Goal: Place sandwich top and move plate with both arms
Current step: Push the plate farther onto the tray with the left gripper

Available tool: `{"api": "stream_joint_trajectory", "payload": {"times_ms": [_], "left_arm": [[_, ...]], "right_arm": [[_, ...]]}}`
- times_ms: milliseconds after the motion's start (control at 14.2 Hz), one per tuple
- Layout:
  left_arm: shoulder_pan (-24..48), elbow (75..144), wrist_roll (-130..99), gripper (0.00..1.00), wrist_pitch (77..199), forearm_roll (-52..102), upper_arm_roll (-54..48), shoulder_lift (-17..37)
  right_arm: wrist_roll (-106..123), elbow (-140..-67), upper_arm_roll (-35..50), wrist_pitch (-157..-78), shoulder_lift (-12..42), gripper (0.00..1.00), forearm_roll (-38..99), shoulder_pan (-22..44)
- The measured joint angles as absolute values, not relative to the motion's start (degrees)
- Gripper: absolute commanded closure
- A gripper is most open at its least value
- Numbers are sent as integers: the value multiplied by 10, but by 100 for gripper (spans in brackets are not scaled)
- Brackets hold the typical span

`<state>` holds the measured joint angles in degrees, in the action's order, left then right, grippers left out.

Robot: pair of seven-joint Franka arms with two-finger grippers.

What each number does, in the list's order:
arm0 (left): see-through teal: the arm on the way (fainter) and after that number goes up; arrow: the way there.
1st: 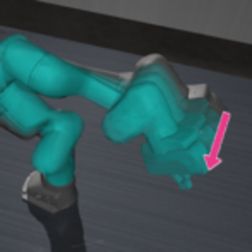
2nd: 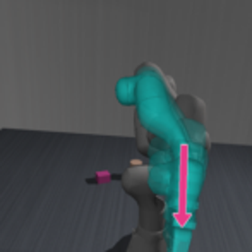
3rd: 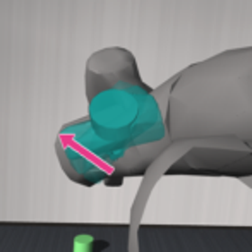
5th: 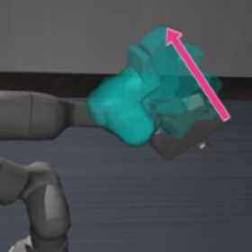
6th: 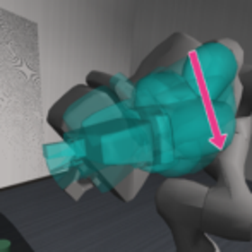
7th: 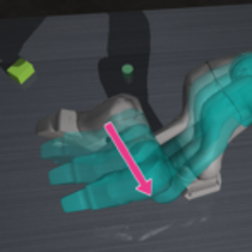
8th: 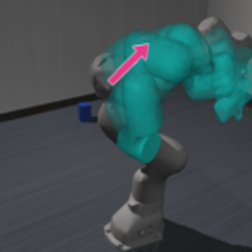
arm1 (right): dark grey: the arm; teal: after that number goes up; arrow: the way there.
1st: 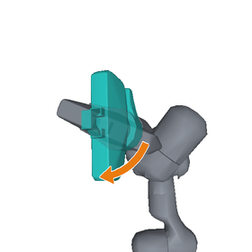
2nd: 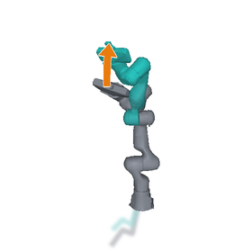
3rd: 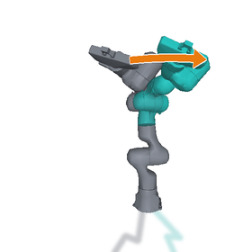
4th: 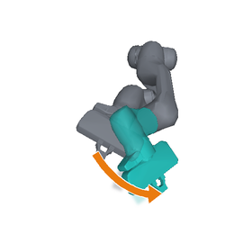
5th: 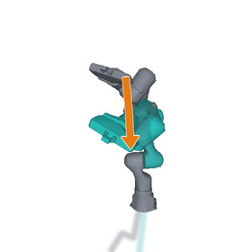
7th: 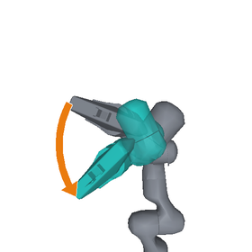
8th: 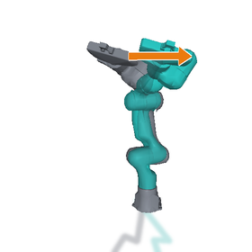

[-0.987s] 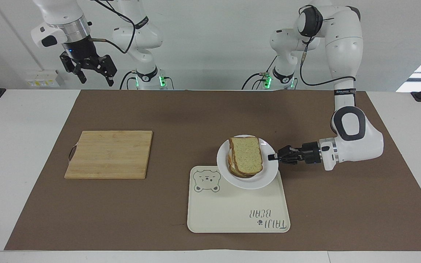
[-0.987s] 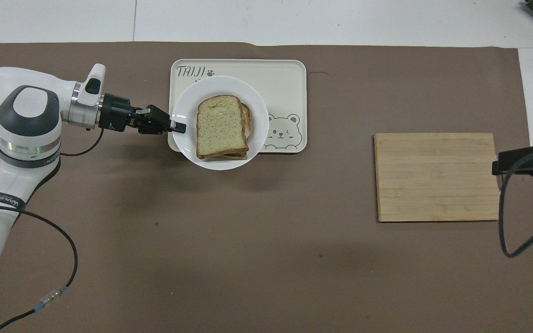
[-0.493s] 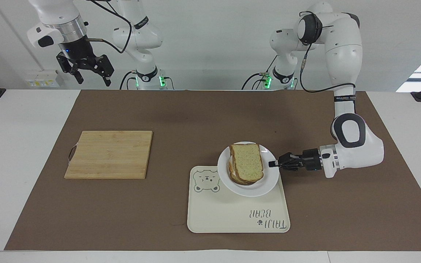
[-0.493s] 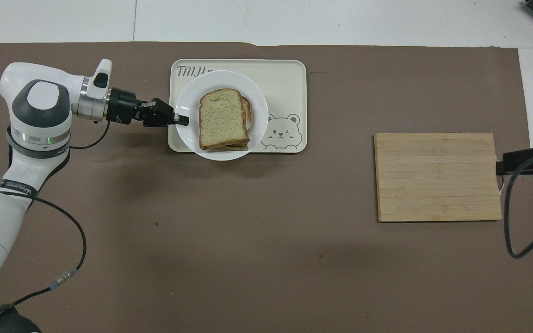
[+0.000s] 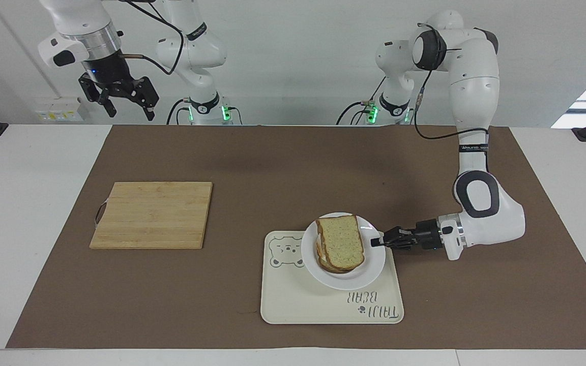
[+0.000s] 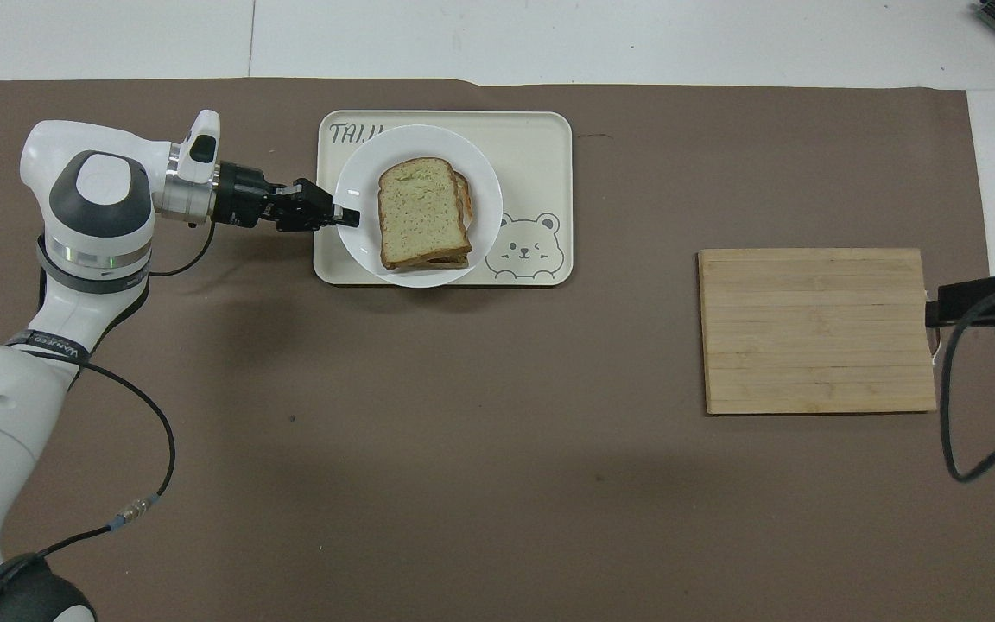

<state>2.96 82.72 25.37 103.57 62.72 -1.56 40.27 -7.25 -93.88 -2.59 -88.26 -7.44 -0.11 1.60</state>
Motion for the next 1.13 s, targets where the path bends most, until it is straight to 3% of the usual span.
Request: {"api": "stream_joint_trajectory", "payload": {"times_ms": [564, 1128], "left_arm": [[30, 748, 254, 100, 1041, 627, -36, 485], [30, 736, 254, 100, 1055, 625, -37, 495]], "right_arm": [[-73, -939, -25, -883, -74, 0, -1, 16], [-73, -939, -25, -883, -74, 0, -1, 16]]}}
